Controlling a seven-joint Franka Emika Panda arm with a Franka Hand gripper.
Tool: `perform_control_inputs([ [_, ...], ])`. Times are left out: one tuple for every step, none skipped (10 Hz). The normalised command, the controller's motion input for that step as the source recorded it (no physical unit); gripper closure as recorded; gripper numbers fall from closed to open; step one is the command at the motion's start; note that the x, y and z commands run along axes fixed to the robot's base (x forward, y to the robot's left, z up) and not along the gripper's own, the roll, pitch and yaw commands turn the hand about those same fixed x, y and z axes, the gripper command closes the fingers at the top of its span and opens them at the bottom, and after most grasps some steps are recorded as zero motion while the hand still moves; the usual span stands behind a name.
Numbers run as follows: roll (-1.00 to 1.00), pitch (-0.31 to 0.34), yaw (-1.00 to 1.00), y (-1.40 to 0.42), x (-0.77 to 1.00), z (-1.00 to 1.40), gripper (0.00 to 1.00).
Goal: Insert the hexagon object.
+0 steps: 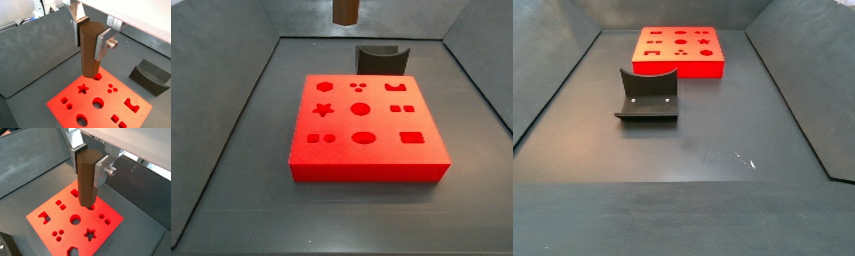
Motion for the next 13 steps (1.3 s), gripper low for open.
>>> perform_control_inputs([
  [0.00, 0.004, 0.00, 0.00, 0.01, 0.00, 1.00],
  [-0.09, 0.000, 0.00, 0.18, 0.00, -0.14, 1.00],
  [-0.10, 0.000, 0.00, 0.21, 0.12, -0.22, 1.00],
  [-0.08, 0.000, 0.00, 0.34, 0.03, -0.27, 1.00],
  [-0.04, 0.000, 0.00, 0.45, 0.00, -0.27, 1.00],
  [-0.01, 0.000, 0.00, 0.45, 0.00, -0.26, 1.00],
  [-0.01, 0.000, 0.00, 0.43, -0.02, -0.21, 1.00],
  [0.00, 0.000, 0.00, 0.13, -0.08, -0.19, 1.00],
  [0.00, -0.013, 0.00, 0.00, -0.20, -0.32, 1.00],
  [-0.10, -0.046, 0.00, 0.00, -0.27, -0.43, 1.00],
  [-0.08, -0.034, 0.00, 0.00, -0.27, -0.44, 1.00],
  [-0.02, -0.011, 0.00, 0.02, -0.19, -0.32, 1.00],
  [-0.02, 0.000, 0.00, 0.07, -0.13, -0.24, 1.00],
])
